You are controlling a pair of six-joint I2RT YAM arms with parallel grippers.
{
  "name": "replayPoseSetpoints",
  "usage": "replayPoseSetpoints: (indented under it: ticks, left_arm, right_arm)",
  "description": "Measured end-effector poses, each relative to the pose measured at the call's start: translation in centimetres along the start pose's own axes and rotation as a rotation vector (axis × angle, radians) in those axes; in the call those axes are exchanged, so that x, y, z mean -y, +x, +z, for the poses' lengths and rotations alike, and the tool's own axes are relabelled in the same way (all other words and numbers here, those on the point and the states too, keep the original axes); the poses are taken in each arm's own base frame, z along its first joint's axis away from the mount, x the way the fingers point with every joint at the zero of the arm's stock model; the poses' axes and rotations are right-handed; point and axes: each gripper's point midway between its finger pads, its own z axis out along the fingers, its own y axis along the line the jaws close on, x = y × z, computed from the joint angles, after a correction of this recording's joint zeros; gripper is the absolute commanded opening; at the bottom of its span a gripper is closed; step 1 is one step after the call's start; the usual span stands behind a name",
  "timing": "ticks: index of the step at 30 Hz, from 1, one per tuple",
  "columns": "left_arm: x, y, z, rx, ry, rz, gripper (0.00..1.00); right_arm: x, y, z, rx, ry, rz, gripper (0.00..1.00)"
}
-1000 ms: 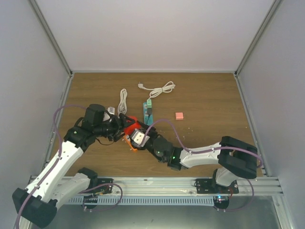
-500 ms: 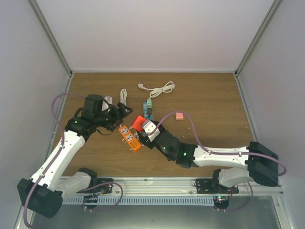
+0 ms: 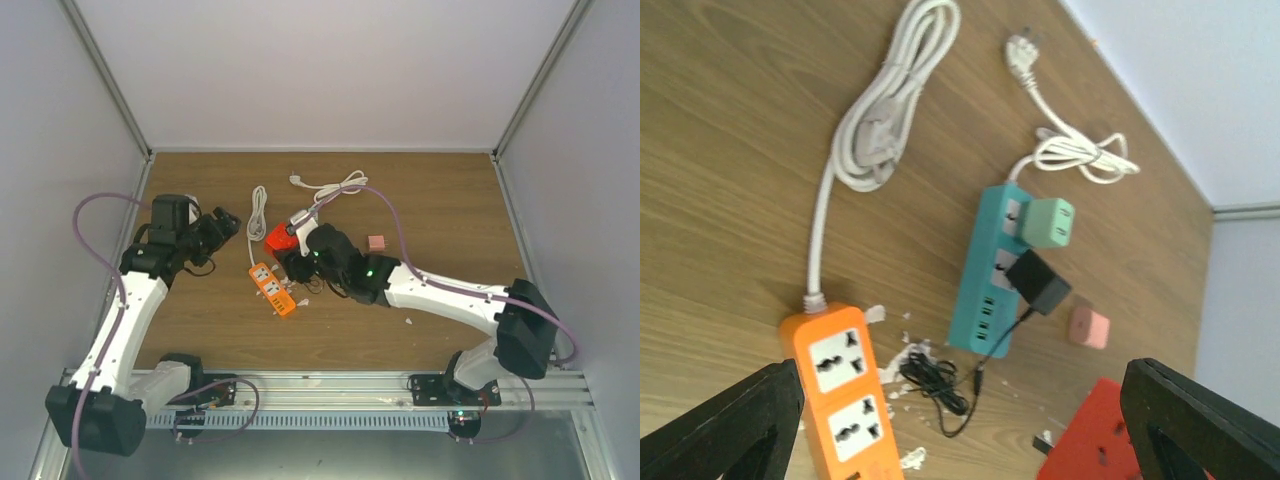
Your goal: Insert the plug
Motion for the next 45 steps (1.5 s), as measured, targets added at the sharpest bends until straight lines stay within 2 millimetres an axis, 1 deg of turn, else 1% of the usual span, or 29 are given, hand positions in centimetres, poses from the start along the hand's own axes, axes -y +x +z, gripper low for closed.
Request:
replayPoseSetpoints:
  ticks: [3, 4, 6, 8, 10, 12, 15, 20, 22, 29, 35, 40, 45]
  left_arm:
    - [-1.9, 0.0, 1.8, -0.044, -0.039, -0.008, 0.88]
    - [-2.7, 0.1, 2.5, -0.066, -0.051, -0.016, 0.88]
    - [-4.4, 0.6, 3.9, -0.113, -0.078, -0.033, 0.88]
    - [-5.7, 1.1, 4.7, -0.15, -0.093, -0.052, 0.88]
    - [-6.4, 1.2, 4.8, -0.16, -0.098, -0.061, 0.88]
    - [-6.3, 0.9, 4.6, -0.15, -0.087, -0.054, 0.89]
    - [-5.8, 0.3, 3.9, -0.117, -0.064, -0.033, 0.89]
    - [-5.0, -0.5, 2.5, -0.053, -0.043, -0.005, 0.89]
    - [-5.0, -0.7, 2.4, -0.038, -0.046, -0.001, 0.89]
    - [-5.1, -0.8, 2.4, -0.032, -0.048, 0.0, 0.89]
    - [-5.3, -0.8, 2.6, -0.032, -0.049, 0.0, 0.89]
    - [-5.4, -0.7, 2.7, -0.034, -0.05, 0.0, 0.88]
    - [-5.3, -0.7, 2.7, -0.033, -0.049, 0.006, 0.88]
  right_arm:
    - [-0.5, 0.4, 1.2, -0.064, -0.056, 0.049, 0.0]
    - [-1.0, 0.2, 1.2, -0.078, -0.087, 0.069, 0.0]
    - [-1.6, 0.9, 1.8, -0.125, -0.119, 0.088, 0.0]
    - [-2.2, 1.2, 2.1, -0.161, -0.143, 0.109, 0.0]
    - [-2.2, 1.3, 2.5, -0.183, -0.135, 0.126, 0.0]
    - [-1.8, 1.7, 3.2, -0.206, -0.111, 0.145, 0.01]
    - [-1.2, 3.2, 4.3, -0.249, -0.067, 0.166, 0.0]
    - [-0.8, 7.1, 6.4, -0.343, -0.031, 0.182, 0.0]
    - [-0.7, 8.0, 6.7, -0.37, -0.023, 0.188, 0.0]
    - [-0.7, 8.2, 6.8, -0.372, -0.019, 0.212, 0.0]
    - [-0.8, 9.0, 6.7, -0.391, -0.019, 0.234, 0.0]
    - [-1.0, 8.8, 6.2, -0.39, -0.033, 0.252, 0.0]
    - [-1.8, 8.2, 5.7, -0.39, -0.08, 0.279, 0.0]
